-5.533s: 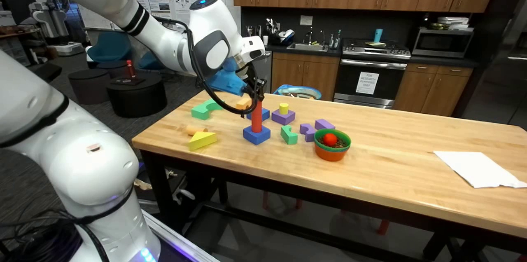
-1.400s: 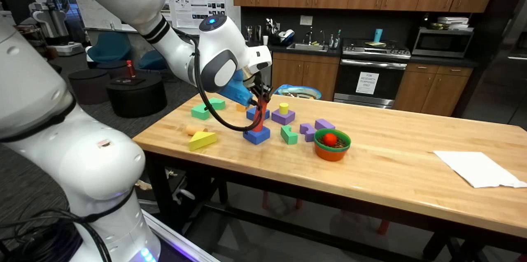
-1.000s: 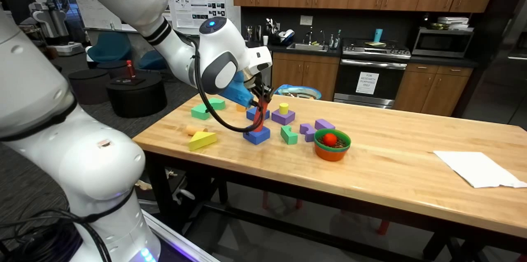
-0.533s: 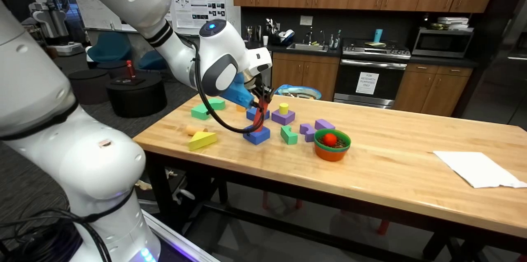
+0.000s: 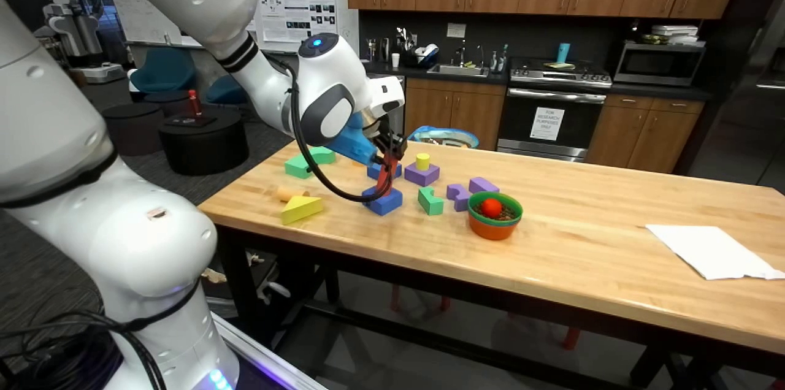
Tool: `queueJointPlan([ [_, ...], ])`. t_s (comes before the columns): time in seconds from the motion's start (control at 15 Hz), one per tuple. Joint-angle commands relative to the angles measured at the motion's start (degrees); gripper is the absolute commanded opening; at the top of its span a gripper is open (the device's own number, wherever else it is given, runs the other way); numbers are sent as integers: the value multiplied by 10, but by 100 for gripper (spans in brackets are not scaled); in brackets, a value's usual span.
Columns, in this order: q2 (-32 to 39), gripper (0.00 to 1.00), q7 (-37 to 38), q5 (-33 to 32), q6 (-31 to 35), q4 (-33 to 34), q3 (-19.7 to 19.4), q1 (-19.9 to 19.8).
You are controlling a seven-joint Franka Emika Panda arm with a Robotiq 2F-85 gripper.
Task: Pick up the blue block on the left, move it to the right and then put the orange cylindrical block in the center of the blue block
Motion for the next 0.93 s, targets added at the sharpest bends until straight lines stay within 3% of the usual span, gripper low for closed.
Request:
queueJointPlan([
  [0.0, 28, 81, -7, 1, -2, -1, -11, 10],
  [0.2, 54, 100, -5, -2, 17, -1, -3, -1],
  [0.6, 91, 100, -16, -11, 86, -1, -7, 9],
  [0.87, 95, 100, -21, -52, 124, 0, -8, 18],
])
